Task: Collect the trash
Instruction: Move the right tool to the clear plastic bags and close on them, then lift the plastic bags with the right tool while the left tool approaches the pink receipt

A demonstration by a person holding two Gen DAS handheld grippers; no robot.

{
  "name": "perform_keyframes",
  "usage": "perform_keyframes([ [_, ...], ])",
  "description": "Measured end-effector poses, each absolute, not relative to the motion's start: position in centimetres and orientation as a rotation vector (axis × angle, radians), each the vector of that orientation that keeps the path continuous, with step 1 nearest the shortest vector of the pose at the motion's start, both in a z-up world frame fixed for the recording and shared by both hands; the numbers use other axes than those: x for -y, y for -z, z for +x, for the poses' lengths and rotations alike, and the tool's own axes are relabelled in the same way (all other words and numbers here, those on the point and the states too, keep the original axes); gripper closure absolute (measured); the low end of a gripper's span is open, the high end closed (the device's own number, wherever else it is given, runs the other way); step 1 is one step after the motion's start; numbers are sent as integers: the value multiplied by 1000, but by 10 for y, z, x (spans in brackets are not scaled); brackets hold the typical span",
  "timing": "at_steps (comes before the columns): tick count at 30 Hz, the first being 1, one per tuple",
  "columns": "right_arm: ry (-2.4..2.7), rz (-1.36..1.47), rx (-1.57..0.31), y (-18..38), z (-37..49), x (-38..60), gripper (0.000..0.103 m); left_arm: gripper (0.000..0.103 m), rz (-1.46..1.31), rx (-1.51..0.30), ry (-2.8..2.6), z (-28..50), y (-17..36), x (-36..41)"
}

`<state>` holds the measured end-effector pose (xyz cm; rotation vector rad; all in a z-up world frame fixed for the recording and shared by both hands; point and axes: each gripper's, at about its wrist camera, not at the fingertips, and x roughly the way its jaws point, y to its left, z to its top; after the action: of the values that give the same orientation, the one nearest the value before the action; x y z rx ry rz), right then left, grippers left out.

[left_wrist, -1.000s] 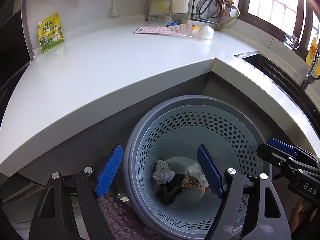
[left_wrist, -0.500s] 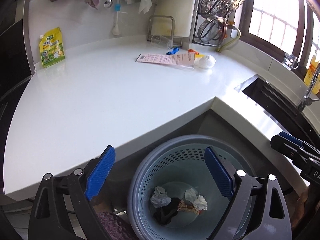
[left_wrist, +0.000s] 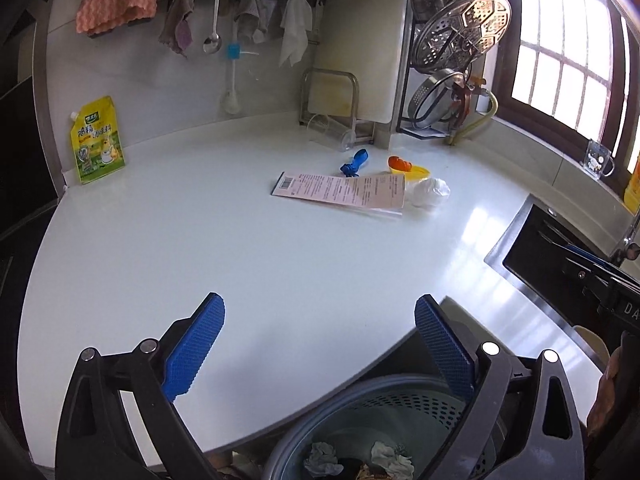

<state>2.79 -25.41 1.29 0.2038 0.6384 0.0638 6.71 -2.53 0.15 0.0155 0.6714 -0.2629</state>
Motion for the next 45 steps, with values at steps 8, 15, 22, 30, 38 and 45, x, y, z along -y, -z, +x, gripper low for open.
perform_keyframes([
  [8,-79,215,-678,-10,106,270,33,7,-3,-693,260,116,-5,39],
  [15,-64,225,-746,6,167,276,33,7,24,-709,245,147,3,54],
  [22,-40,264,-821,27,216,285,33,7,34,-726,252,162,11,64],
  [30,-34,286,-876,46,252,288,33,7,23,-740,255,174,15,69],
  [38,-57,272,-882,52,258,282,58,7,13,-742,245,182,16,69],
  [45,-75,291,-865,48,244,286,65,7,15,-739,230,185,14,67],
])
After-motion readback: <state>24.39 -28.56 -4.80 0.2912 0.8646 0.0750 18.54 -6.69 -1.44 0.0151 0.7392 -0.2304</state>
